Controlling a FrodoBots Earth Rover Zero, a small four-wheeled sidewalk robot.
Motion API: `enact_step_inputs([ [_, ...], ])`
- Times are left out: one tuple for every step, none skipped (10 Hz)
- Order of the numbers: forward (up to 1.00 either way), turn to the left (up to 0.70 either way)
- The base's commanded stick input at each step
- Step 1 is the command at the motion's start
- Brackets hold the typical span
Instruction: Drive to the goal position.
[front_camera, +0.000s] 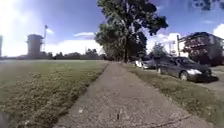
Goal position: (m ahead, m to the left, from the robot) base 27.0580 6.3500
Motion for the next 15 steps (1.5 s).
enact_step_inputs([
  [1.00,0.00],
  [1.00,0.00],
  [1.00,0.00],
  [1.00,0.00],
  [1.00,0.00],
  [1.00,0.00],
  [1.00,0.00],
  [1.00,0.00],
  [1.00,0.00],
  [1.00,0.00],
  [1.00,0.00],
  [1.00,0.00],
  [1.00,0.00],
  [1.00,0.00],
  [1.00,0.00],
])
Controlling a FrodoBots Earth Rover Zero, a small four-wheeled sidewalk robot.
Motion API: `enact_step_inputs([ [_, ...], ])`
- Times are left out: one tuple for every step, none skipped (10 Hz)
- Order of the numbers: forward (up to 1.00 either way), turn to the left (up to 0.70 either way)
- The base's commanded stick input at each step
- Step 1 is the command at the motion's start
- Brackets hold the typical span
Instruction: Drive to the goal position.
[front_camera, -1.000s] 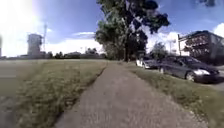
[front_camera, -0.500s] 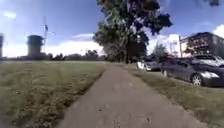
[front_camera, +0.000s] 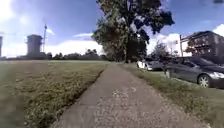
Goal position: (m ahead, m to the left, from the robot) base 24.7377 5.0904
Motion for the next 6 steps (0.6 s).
enact_step_inputs([
  [1.00,0.00],
  [1.00,0.00],
  [1.00,0.00],
  [1.00,0.00],
  [1.00,0.00],
  [1.00,0.00],
])
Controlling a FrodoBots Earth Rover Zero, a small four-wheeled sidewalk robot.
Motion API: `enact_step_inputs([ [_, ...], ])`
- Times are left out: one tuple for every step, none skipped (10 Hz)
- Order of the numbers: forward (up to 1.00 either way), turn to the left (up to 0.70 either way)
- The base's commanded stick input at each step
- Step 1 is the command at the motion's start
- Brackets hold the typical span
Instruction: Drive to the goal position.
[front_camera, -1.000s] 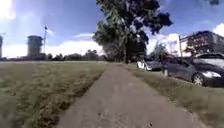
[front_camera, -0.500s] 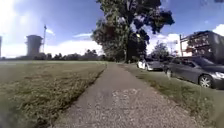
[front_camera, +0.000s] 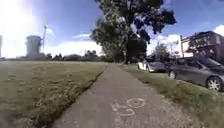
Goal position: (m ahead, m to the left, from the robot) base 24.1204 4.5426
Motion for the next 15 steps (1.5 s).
enact_step_inputs([
  [1.00,0.00],
  [1.00,0.01],
  [1.00,0.01],
  [1.00,0.02],
  [1.00,0.01],
  [1.00,0.00],
  [1.00,0.01],
  [1.00,0.01],
  [1.00,0.02],
  [1.00,0.02],
  [1.00,0.02],
  [1.00,0.02],
  [1.00,0.01],
  [1.00,0.00],
  [1.00,0.00],
])
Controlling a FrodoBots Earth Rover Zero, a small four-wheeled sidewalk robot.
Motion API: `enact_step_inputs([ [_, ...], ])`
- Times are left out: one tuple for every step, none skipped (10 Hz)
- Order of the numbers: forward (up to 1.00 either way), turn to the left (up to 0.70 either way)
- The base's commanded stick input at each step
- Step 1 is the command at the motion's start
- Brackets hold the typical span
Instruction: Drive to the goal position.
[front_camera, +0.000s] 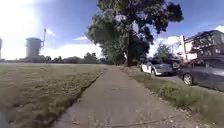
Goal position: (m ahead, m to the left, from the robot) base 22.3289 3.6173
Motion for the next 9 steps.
enact_step_inputs([
  [1.00,0.00],
  [1.00,0.00],
  [1.00,0.00],
  [1.00,0.00],
  [1.00,0.00],
  [1.00,0.00],
  [1.00,0.00],
  [1.00,0.00],
  [1.00,0.00],
])
